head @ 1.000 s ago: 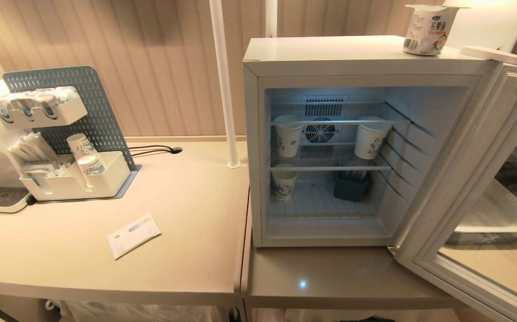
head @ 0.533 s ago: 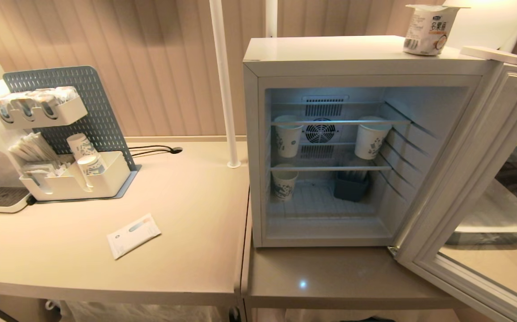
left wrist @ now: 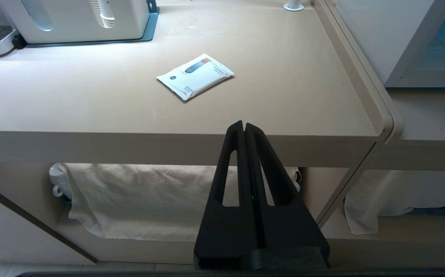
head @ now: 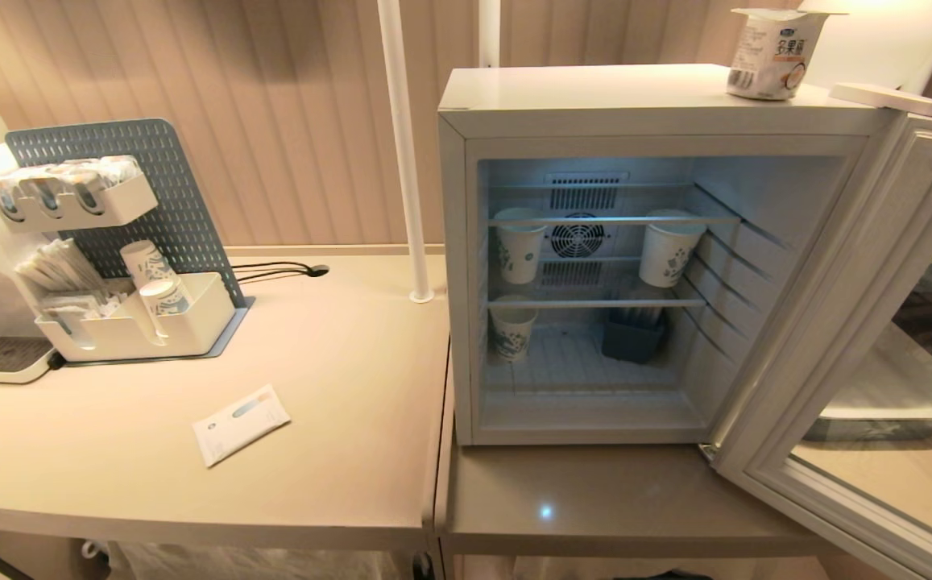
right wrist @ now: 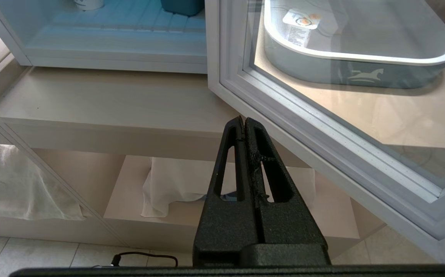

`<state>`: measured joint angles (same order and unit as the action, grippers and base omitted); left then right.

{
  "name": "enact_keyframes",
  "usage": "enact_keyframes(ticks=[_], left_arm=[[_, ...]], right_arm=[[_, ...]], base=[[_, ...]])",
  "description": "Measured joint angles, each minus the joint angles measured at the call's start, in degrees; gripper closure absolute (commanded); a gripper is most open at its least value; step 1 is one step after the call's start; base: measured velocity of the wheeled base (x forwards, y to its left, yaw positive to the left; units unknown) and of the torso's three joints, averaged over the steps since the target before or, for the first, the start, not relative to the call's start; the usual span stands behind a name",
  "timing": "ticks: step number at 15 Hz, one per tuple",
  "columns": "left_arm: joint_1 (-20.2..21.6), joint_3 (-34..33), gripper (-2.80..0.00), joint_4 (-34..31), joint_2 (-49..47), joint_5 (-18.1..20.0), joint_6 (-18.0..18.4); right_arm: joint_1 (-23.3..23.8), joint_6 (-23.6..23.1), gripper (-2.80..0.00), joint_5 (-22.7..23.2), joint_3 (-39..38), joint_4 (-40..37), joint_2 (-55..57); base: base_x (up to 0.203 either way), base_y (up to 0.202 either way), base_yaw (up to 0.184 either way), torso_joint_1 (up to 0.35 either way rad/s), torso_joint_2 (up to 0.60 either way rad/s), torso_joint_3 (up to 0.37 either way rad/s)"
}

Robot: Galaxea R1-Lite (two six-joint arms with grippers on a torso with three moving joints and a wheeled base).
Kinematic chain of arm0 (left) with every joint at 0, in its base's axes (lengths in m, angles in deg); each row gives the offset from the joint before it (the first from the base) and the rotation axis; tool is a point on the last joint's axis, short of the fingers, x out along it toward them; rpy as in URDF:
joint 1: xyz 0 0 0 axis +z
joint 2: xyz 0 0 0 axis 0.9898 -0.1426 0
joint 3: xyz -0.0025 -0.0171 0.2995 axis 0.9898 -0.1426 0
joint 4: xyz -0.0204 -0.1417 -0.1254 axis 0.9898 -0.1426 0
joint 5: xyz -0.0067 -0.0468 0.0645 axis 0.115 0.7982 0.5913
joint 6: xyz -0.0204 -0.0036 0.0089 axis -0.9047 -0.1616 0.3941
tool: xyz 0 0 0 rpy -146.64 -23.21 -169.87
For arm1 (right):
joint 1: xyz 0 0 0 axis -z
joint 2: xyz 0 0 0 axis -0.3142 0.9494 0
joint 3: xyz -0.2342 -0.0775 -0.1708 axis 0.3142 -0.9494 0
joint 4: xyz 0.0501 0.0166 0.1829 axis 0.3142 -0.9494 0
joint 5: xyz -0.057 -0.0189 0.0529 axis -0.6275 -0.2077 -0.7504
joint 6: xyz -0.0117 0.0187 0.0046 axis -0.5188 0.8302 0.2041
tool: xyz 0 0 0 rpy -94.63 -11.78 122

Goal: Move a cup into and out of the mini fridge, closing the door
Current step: Close the freezer door

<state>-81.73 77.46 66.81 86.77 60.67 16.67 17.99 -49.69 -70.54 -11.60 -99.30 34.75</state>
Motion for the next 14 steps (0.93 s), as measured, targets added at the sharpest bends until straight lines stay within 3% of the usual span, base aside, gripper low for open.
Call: enact_keyframes(ticks=[4, 14], left_arm=[[0.0, 0.0, 0.0, 0.0, 0.0, 0.0, 0.0], [0.0, 0.0, 0.0, 0.0, 0.0, 0.0, 0.0]], right_arm=[[0.0, 0.3, 0.0, 0.0, 0.1, -0.1, 0.0], [0.0, 2.1, 0.0, -0.1, -0.1, 0.3, 0.0]], base=[[0.0, 0.0, 0.0, 0.0, 0.0, 0.0], [-0.187, 0.0, 0.0, 0.002, 0.0, 0.003]])
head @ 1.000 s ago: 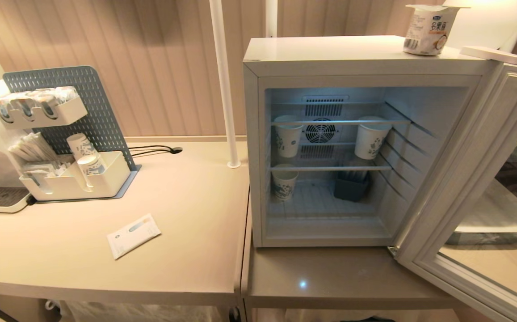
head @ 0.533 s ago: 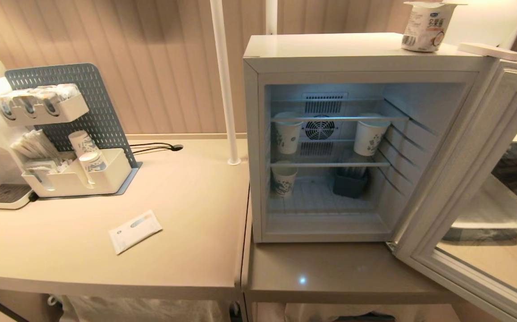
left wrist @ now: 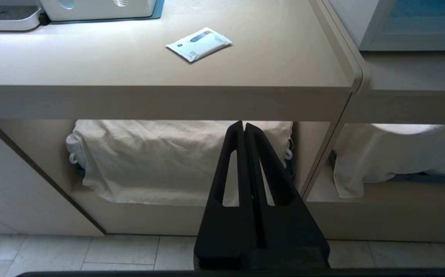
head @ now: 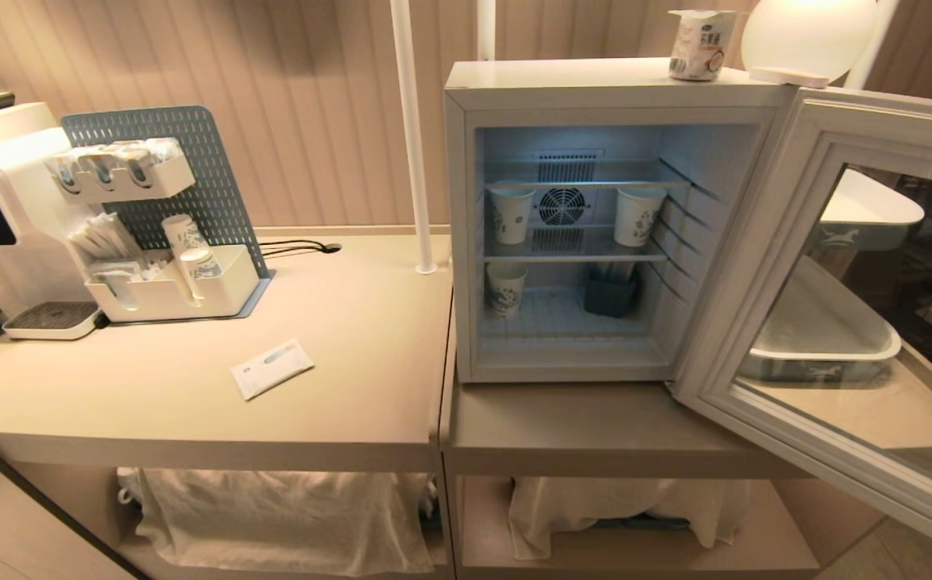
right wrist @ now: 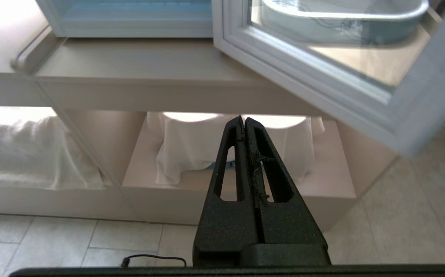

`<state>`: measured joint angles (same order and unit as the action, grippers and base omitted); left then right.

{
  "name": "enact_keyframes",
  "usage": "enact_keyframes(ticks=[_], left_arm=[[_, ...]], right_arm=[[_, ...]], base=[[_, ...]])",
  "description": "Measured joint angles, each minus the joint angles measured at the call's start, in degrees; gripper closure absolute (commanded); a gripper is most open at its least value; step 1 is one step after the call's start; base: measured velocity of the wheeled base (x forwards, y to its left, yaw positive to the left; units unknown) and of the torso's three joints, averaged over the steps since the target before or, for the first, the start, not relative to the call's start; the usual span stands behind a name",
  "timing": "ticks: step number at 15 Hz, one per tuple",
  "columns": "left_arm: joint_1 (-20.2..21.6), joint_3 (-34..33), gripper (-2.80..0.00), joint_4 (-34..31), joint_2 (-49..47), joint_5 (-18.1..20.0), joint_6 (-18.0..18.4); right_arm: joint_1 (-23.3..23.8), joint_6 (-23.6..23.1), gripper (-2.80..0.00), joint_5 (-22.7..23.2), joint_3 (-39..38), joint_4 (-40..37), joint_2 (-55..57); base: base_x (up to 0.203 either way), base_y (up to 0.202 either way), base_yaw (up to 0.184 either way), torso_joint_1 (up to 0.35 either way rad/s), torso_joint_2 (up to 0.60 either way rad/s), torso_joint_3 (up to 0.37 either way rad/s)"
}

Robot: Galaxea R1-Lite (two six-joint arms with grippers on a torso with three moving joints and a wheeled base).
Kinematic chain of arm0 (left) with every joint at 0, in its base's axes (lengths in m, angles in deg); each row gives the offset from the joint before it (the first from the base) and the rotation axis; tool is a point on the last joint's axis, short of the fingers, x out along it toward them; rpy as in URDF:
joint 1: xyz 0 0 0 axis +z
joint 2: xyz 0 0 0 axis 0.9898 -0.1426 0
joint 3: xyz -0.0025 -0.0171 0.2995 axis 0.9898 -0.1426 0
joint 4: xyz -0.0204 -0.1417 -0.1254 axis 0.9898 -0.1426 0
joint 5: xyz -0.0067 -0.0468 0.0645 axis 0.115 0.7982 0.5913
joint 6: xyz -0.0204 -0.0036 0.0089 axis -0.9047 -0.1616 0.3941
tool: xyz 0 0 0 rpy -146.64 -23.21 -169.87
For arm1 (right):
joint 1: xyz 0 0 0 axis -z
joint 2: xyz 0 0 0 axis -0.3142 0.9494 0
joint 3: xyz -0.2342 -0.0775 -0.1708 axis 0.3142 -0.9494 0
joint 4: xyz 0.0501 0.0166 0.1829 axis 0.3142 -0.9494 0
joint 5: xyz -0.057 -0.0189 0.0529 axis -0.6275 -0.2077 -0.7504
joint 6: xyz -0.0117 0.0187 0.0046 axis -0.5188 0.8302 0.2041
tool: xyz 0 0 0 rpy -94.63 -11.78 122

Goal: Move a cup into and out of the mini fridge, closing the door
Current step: Close the freezer door

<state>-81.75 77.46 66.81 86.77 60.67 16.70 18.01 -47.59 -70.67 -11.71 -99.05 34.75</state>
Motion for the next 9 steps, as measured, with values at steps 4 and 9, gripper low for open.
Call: enact_keyframes(ticks=[4, 9], left_arm=[[0.0, 0.0, 0.0, 0.0, 0.0, 0.0, 0.0], [0.0, 0.0, 0.0, 0.0, 0.0, 0.0, 0.0]], right_arm=[[0.0, 0.9, 0.0, -1.0, -0.3, 0.9, 0.0], [0.0, 1.4, 0.0, -1.1, -3.8, 10.3, 0.0]], base=[[-0.164, 0.0, 0.001, 0.003, 0.0, 0.005], [0.0, 0.0, 0.0, 0.0, 0.0, 0.0]])
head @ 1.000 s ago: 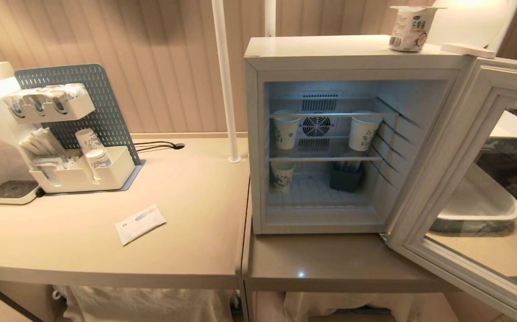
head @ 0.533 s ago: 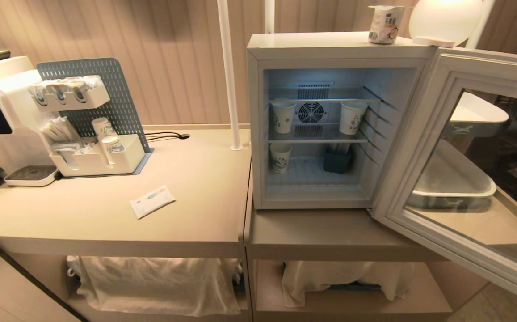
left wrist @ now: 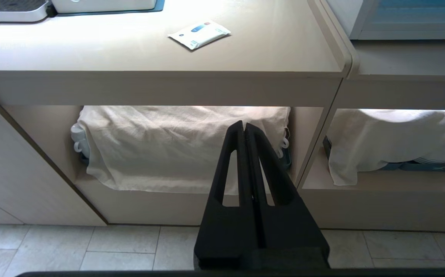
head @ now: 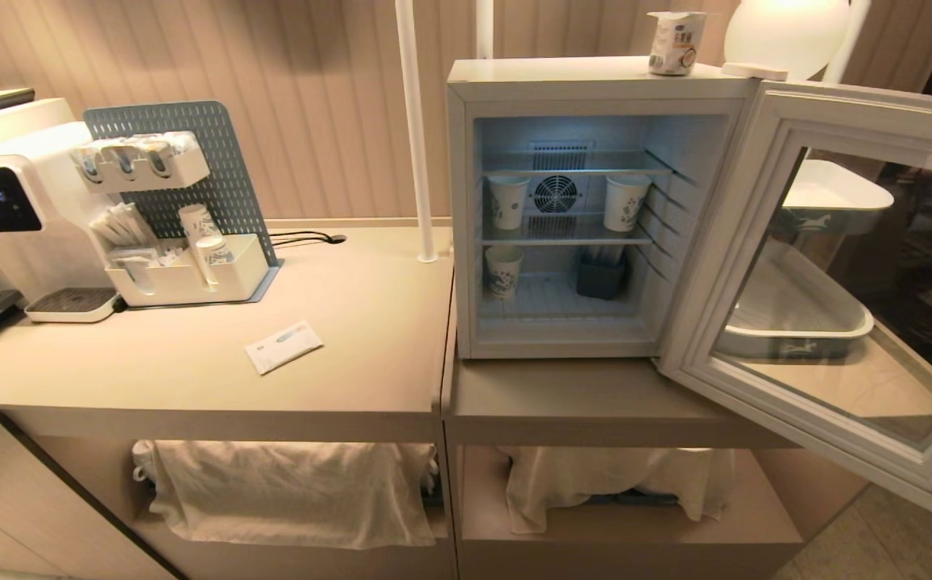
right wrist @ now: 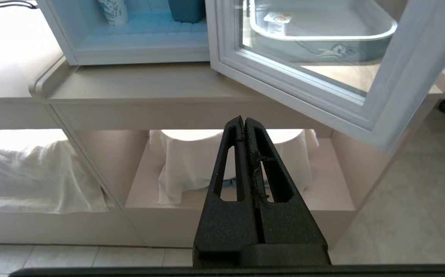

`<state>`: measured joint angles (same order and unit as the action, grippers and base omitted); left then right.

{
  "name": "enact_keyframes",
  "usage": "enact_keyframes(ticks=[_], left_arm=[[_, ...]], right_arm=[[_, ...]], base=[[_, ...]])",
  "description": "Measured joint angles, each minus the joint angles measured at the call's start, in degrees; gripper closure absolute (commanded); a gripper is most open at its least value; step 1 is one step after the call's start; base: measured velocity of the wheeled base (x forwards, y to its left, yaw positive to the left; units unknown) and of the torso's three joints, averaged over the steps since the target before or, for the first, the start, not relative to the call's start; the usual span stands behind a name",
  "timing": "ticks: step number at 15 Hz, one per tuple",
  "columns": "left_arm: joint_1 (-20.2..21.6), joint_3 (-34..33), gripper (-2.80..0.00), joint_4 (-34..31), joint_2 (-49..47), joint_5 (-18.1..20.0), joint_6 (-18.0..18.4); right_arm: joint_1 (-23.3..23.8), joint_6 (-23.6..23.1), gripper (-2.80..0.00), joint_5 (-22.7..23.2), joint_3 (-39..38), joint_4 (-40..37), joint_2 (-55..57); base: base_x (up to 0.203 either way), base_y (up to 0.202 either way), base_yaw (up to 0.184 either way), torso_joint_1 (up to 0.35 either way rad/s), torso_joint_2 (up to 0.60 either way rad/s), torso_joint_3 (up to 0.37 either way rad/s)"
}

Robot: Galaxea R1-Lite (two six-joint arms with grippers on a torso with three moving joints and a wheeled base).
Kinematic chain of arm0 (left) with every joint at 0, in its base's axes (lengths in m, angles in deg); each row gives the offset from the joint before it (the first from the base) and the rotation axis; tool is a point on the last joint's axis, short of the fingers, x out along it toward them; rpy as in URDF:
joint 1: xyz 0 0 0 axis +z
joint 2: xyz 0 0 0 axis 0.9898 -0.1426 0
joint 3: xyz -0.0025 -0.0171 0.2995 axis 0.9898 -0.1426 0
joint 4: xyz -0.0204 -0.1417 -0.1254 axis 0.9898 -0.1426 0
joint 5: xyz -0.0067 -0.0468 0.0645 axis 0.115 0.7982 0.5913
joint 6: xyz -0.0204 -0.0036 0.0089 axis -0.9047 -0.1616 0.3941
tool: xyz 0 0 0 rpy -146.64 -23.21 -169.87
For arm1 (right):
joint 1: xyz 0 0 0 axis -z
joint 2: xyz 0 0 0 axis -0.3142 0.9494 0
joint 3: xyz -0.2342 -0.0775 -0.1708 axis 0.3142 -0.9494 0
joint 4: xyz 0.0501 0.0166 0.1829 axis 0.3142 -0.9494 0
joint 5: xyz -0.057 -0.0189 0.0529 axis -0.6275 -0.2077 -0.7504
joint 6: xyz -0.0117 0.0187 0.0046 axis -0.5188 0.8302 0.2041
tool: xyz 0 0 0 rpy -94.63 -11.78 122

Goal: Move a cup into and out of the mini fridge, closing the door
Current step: Close the freezer door

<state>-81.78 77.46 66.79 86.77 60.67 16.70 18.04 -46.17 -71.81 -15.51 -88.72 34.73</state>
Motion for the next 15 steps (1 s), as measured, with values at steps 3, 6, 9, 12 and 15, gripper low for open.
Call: enact_keyframes(ticks=[3, 6, 9, 12, 15], left_arm=[[0.1, 0.0, 0.0, 0.0, 0.0, 0.0, 0.0], [0.0, 0.0, 0.0, 0.0, 0.0, 0.0, 0.0], [0.0, 0.0, 0.0, 0.0, 0.0, 0.0, 0.1], [0.0, 0.1, 0.0, -0.1, 0.0, 0.0, 0.1], [0.1, 0.1, 0.0, -0.1, 0.0, 0.0, 0.1]], right_arm=[[0.0, 0.2, 0.0, 0.0, -0.3, 0.1, 0.0], [0.0, 0.2, 0.0, -0.1, -0.3, 0.1, 0.0], [0.0, 0.3, 0.0, -0.1, -0.3, 0.1, 0.0], [0.0, 0.3, 0.0, 0.0, -0.3, 0.2, 0.0], [0.0, 0.3, 0.0, 0.0, -0.3, 0.2, 0.0]], base=[[0.0, 0.0, 0.0, 0.0, 0.0, 0.0], [0.0, 0.0, 0.0, 0.0, 0.0, 0.0], [0.0, 0.0, 0.0, 0.0, 0.0, 0.0], [0.001, -0.03, 0.002, 0.001, 0.0, 0.001], [0.001, -0.183, 0.0, 0.002, 0.0, 0.004]])
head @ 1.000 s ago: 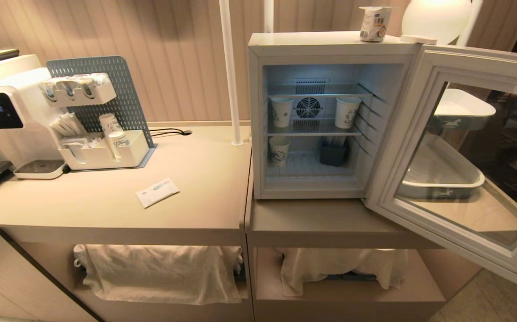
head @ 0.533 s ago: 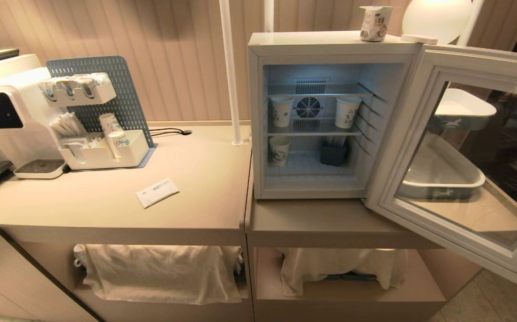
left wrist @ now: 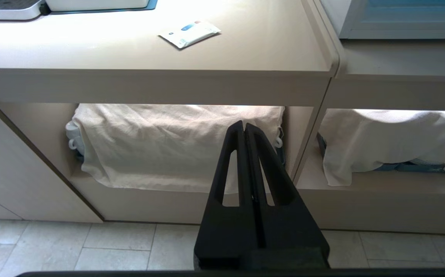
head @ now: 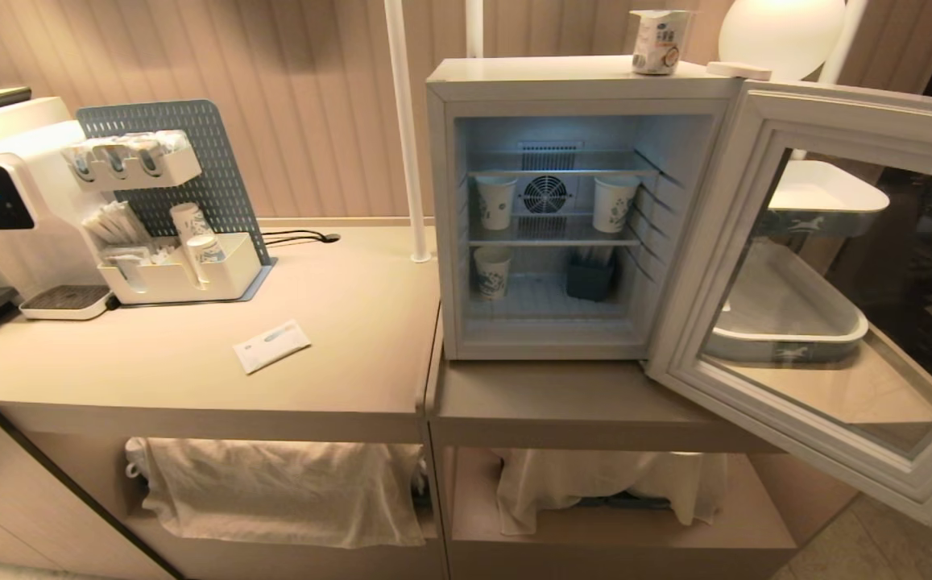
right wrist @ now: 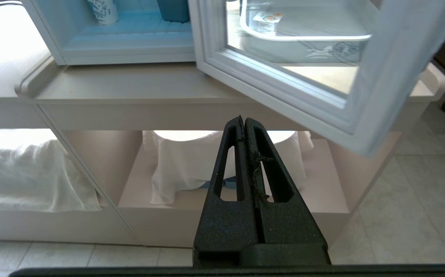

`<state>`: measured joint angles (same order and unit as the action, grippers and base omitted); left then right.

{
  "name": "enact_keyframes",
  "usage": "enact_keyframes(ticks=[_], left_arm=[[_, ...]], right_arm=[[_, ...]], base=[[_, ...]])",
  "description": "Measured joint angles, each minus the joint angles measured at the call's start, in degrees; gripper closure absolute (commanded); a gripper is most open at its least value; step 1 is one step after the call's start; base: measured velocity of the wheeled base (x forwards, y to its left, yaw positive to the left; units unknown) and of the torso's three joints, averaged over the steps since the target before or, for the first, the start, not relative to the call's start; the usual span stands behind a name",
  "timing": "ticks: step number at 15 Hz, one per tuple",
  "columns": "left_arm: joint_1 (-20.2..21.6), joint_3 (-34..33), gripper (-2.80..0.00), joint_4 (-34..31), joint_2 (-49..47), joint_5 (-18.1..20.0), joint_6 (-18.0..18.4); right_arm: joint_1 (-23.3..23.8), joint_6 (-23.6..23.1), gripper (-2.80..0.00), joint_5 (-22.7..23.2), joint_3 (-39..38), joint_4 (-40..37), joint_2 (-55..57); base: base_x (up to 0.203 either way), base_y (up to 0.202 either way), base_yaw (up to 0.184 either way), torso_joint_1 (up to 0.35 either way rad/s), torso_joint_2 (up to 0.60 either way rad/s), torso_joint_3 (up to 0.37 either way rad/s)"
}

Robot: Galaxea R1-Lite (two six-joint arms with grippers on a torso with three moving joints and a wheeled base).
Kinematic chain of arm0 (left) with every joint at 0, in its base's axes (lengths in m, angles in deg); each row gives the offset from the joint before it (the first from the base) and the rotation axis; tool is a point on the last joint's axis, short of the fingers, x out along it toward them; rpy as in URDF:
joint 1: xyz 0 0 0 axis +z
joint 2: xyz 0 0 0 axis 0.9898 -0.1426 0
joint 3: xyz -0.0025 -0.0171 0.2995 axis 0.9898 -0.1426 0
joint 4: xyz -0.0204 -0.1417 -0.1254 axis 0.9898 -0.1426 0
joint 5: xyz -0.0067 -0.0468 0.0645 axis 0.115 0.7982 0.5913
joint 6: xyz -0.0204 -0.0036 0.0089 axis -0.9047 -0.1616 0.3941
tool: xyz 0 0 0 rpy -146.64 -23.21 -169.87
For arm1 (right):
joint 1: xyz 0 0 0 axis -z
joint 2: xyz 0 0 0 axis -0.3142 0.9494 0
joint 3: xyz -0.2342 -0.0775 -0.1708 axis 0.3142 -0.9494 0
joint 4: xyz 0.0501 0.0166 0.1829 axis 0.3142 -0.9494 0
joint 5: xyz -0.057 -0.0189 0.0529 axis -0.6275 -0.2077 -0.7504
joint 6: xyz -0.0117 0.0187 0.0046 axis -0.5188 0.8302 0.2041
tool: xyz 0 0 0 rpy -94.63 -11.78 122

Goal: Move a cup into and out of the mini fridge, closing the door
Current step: Close the freezer door

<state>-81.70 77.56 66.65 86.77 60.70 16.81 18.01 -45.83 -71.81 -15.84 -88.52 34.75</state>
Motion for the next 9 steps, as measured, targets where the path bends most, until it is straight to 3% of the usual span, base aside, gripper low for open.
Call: enact_keyframes(ticks=[9], left_arm=[[0.0, 0.0, 0.0, 0.0, 0.0, 0.0, 0.0]], right_arm=[[0.0, 0.0, 0.0, 0.0, 0.0, 0.1, 0.0]], base=[[0.0, -0.194, 0.0, 0.003, 0.0, 0.003]])
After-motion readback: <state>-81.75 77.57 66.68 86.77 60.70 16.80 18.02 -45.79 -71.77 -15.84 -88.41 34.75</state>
